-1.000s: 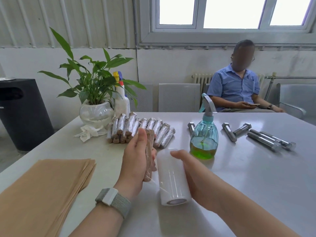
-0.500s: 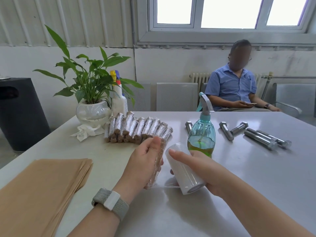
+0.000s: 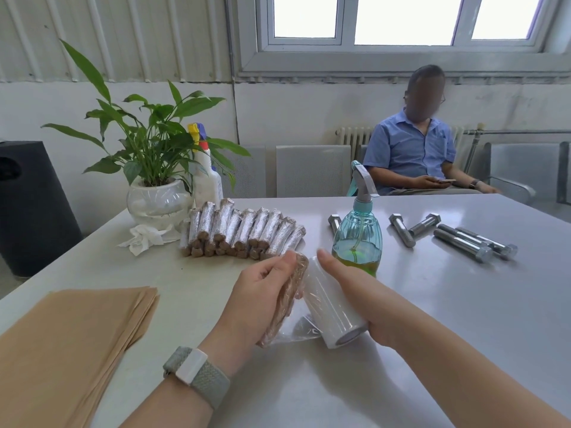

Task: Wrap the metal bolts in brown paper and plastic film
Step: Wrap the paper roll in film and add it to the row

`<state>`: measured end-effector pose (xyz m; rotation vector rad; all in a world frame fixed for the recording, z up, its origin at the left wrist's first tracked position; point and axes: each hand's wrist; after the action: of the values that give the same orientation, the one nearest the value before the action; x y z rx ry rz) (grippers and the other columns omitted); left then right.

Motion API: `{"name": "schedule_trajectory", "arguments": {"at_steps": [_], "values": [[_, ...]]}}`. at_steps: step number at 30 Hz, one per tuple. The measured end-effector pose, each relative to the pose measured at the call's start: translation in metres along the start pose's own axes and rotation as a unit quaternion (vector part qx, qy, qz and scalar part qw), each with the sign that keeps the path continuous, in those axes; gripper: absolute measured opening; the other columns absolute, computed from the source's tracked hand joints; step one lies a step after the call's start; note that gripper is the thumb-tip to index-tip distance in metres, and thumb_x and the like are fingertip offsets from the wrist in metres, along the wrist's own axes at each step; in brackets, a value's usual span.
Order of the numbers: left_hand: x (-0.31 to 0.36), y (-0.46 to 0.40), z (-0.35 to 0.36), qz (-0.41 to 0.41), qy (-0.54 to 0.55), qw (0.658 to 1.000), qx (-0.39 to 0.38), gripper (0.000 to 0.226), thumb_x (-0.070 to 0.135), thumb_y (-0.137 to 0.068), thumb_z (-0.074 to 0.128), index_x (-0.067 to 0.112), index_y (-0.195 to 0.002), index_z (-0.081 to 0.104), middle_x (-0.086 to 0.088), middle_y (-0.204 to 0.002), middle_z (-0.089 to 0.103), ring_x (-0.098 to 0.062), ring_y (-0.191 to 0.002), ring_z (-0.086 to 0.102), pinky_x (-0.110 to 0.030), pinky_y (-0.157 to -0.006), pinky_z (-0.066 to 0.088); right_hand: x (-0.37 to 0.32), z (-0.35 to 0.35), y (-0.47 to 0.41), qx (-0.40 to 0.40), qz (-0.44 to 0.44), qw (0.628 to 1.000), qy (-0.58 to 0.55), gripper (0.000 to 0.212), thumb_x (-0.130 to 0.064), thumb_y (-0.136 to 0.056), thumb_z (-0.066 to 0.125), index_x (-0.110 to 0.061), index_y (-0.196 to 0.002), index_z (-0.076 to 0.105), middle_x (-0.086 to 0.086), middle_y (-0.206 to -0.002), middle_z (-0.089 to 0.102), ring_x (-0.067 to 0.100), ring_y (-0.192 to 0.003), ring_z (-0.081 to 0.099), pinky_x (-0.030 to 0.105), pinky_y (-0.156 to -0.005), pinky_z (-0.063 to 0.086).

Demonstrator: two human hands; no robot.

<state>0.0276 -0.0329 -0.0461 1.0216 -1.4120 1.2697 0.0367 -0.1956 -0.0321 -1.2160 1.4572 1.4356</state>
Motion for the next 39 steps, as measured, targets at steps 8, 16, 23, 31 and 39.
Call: {"name": "schedule_trajectory", "arguments": {"at_steps": [8,16,23,31,39], "values": [[0.001,-0.001,0.005,-0.080,0.163,0.981,0.073,0.038,0.040,-0.096,0.051,0.026,-0.065,0.067,-0.001,-0.061,0.050,-0.013,-0.050,0.047,-0.024,-0.042,0.037,0.007,0.007,0.001,-0.001,-0.049,0.997,-0.057,0.072,-0.074,-0.052,0.070,-0.017,-0.095,0.071,0.005,-0.088,0.077,0.025,-0.087,0.073,0.044,-0.094,0.054],[-0.003,0.002,0.013,-0.059,0.270,0.961,0.021,0.030,0.029,-0.102,0.041,0.031,-0.112,0.069,-0.006,-0.115,0.071,-0.022,-0.108,0.068,-0.033,-0.077,0.057,0.013,0.029,0.005,0.009,-0.144,0.988,-0.061,0.086,-0.089,-0.063,0.055,-0.023,-0.116,0.065,-0.006,-0.106,0.074,0.010,-0.099,0.070,0.032,-0.090,0.054],[-0.004,0.004,0.013,-0.017,0.286,0.958,-0.008,0.025,0.036,-0.094,0.057,0.030,-0.117,0.063,-0.004,-0.112,0.071,-0.019,-0.100,0.070,-0.033,-0.075,0.057,0.015,0.034,0.007,0.090,-0.147,0.981,-0.084,0.097,-0.093,-0.053,0.051,-0.020,-0.115,0.060,0.001,-0.108,0.071,0.021,-0.102,0.067,0.050,-0.095,0.051],[-0.008,0.002,0.010,0.047,0.164,0.984,0.044,0.031,0.037,-0.080,0.074,0.031,-0.109,0.064,-0.007,-0.085,0.066,-0.025,-0.076,0.062,-0.042,-0.070,0.055,0.018,0.038,0.012,0.109,-0.164,0.976,-0.092,0.087,-0.090,-0.054,0.058,-0.023,-0.109,0.056,-0.005,-0.103,0.069,0.010,-0.094,0.068,0.043,-0.091,0.054],[-0.009,0.005,0.016,-0.037,0.196,0.979,0.044,0.057,0.069,-0.082,0.053,0.019,-0.099,0.076,-0.012,-0.101,0.075,-0.028,-0.093,0.073,-0.035,-0.070,0.058,0.022,0.043,0.011,0.094,-0.126,0.974,-0.165,0.078,-0.085,-0.065,0.058,-0.019,-0.108,0.061,0.007,-0.105,0.071,0.026,-0.099,0.068,0.052,-0.095,0.051]]}}
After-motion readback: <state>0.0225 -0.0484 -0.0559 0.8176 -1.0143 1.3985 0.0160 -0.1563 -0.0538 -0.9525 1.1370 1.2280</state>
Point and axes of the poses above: each hand's wrist, its own y-axis away from the middle knuckle, its own z-axis out of the palm, x = y × z
